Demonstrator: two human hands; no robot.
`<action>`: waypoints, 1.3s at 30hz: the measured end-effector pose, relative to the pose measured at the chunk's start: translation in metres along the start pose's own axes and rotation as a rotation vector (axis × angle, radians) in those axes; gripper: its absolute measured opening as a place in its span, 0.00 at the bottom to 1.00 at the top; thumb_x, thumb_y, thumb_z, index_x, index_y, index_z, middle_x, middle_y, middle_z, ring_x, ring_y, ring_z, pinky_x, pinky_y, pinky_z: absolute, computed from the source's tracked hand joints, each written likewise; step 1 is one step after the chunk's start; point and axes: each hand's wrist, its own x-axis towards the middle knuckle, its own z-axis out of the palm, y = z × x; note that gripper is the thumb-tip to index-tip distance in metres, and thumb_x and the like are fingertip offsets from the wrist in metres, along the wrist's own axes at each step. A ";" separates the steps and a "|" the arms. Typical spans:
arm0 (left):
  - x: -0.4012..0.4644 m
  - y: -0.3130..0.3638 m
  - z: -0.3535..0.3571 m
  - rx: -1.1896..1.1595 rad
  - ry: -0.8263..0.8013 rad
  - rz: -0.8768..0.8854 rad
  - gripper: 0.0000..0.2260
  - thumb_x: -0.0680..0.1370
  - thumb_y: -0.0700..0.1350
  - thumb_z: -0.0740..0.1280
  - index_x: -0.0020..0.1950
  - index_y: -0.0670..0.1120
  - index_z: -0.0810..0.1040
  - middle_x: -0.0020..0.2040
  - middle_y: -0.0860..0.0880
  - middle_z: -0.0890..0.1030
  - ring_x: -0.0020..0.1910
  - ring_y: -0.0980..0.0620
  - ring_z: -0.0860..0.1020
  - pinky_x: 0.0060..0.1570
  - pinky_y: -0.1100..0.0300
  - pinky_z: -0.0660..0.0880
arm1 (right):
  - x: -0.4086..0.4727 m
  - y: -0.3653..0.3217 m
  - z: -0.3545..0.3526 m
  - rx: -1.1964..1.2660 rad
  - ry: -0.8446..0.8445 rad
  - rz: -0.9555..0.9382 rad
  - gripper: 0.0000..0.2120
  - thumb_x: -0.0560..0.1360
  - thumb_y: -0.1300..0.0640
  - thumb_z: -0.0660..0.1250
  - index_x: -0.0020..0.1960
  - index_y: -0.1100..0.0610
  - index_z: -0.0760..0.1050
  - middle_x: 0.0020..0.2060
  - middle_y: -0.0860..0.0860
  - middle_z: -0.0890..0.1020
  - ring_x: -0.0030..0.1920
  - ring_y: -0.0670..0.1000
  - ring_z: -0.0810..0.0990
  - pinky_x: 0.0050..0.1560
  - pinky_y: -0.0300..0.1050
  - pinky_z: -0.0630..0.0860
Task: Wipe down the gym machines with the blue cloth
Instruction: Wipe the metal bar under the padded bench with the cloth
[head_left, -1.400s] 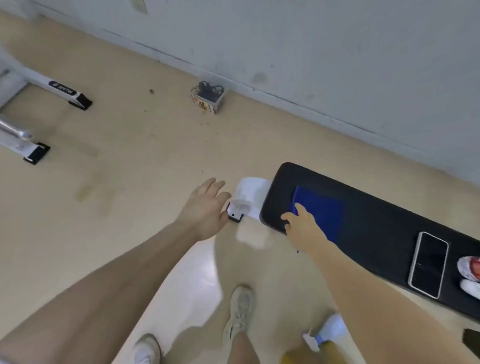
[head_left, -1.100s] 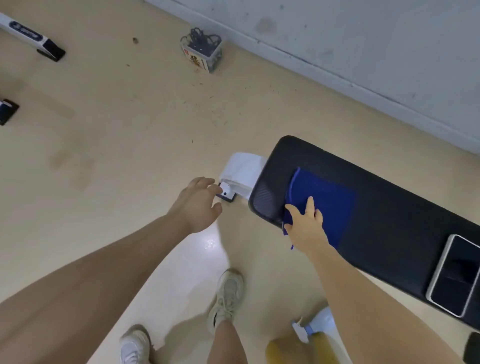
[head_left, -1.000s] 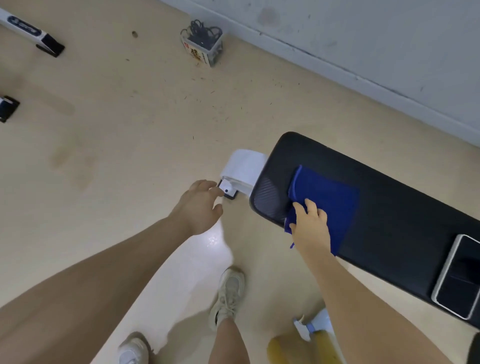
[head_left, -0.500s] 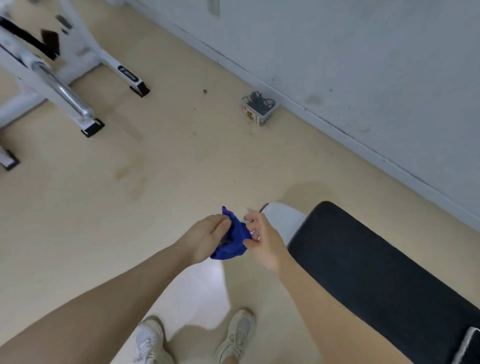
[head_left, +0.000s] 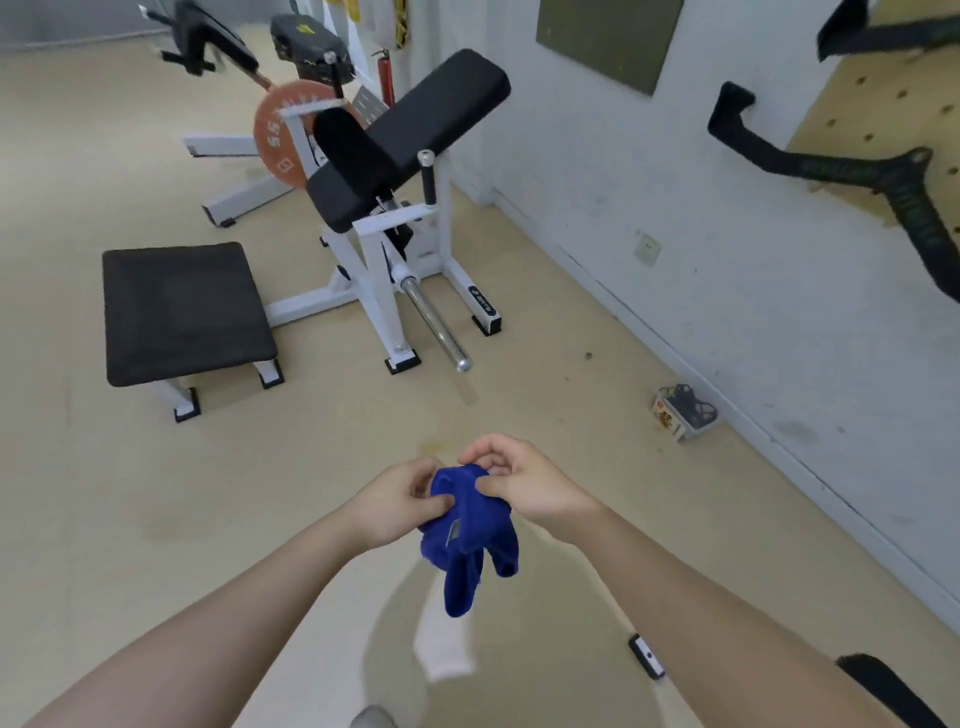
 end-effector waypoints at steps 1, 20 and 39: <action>-0.005 -0.008 -0.023 0.000 0.054 0.002 0.04 0.76 0.39 0.63 0.47 0.38 0.73 0.37 0.47 0.76 0.35 0.52 0.74 0.39 0.56 0.72 | 0.016 -0.012 0.019 0.006 0.002 0.002 0.16 0.74 0.71 0.58 0.48 0.51 0.74 0.42 0.50 0.79 0.39 0.45 0.78 0.42 0.36 0.74; 0.149 -0.016 -0.237 0.045 0.139 0.112 0.07 0.77 0.40 0.62 0.49 0.48 0.79 0.46 0.50 0.81 0.45 0.52 0.77 0.48 0.63 0.73 | 0.268 -0.102 0.030 -0.179 -0.198 0.063 0.19 0.71 0.53 0.68 0.61 0.56 0.72 0.53 0.55 0.81 0.53 0.53 0.80 0.56 0.50 0.77; 0.381 -0.027 -0.329 0.120 -0.166 -0.014 0.04 0.75 0.42 0.67 0.43 0.43 0.80 0.41 0.43 0.80 0.39 0.53 0.74 0.42 0.60 0.71 | 0.422 -0.089 -0.084 -0.050 0.091 0.263 0.05 0.80 0.60 0.58 0.53 0.54 0.72 0.31 0.41 0.75 0.29 0.36 0.72 0.35 0.28 0.67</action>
